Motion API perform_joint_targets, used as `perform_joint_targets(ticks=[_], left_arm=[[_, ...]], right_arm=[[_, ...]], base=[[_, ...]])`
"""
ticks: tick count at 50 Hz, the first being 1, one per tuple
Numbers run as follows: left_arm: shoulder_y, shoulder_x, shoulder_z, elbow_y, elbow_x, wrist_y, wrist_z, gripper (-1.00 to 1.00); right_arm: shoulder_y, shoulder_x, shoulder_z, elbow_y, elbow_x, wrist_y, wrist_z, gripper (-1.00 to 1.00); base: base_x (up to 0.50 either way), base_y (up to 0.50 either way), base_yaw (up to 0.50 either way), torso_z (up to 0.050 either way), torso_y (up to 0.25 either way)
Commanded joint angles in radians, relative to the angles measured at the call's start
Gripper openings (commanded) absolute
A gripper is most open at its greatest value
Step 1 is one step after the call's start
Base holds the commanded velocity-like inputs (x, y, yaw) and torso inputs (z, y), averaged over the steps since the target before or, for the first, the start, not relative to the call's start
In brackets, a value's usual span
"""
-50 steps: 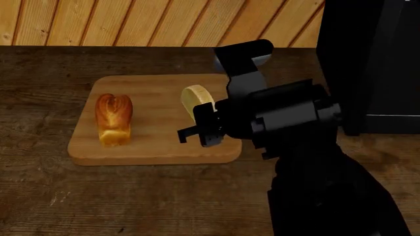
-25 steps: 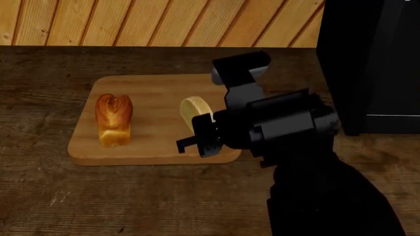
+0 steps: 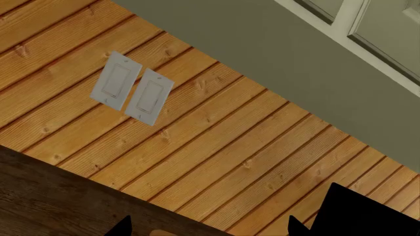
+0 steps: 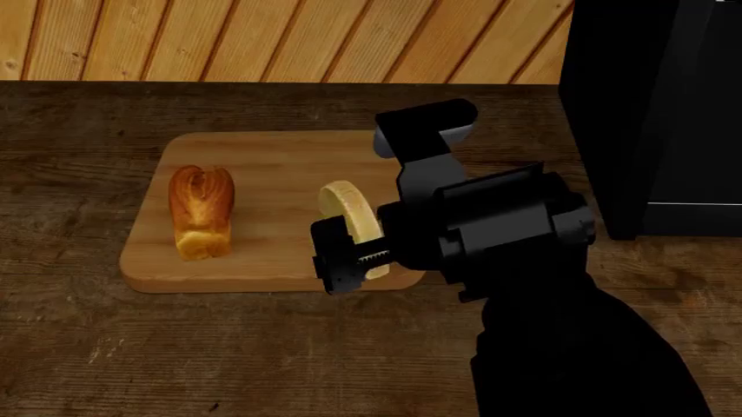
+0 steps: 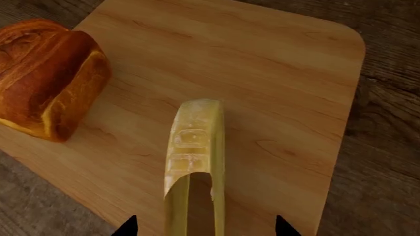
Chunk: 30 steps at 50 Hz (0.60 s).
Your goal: Place the bread and cheese on the cutting board.
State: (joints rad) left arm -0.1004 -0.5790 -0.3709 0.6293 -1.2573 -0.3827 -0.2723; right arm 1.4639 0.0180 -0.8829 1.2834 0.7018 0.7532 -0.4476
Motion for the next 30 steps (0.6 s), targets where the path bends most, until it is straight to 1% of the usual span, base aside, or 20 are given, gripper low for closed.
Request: perform_joint_targets(ticks=[1, 5, 9, 30], left_arm=[[0.013, 0.016, -0.007, -0.005, 0.02, 0.019, 0.021, 1.0], [0.015, 0.015, -0.008, -0.004, 0.02, 0.02, 0.023, 1.0], [0.017, 0.014, -0.009, -0.003, 0.018, 0.021, 0.024, 1.0], [0.015, 0.005, -0.016, 0.008, 0.003, 0.022, 0.012, 1.0]], right_arm=[[-0.002, -0.018, 0.026, 0.025, -0.039, -0.012, -0.003, 1.0], [0.008, -0.018, 0.045, 0.025, -0.07, -0.004, -0.001, 1.0], [0.02, -0.018, 0.097, 0.025, -0.126, 0.003, 0.002, 1.0], [0.072, -0.018, 0.077, 0.025, -0.09, -0.006, 0.002, 1.0]], base=[[0.0, 0.0, 0.0, 0.0, 0.0], [0.0, 0.0, 0.0, 0.0, 0.0], [0.0, 0.0, 0.0, 0.0, 0.0], [0.0, 0.0, 0.0, 0.0, 0.0]])
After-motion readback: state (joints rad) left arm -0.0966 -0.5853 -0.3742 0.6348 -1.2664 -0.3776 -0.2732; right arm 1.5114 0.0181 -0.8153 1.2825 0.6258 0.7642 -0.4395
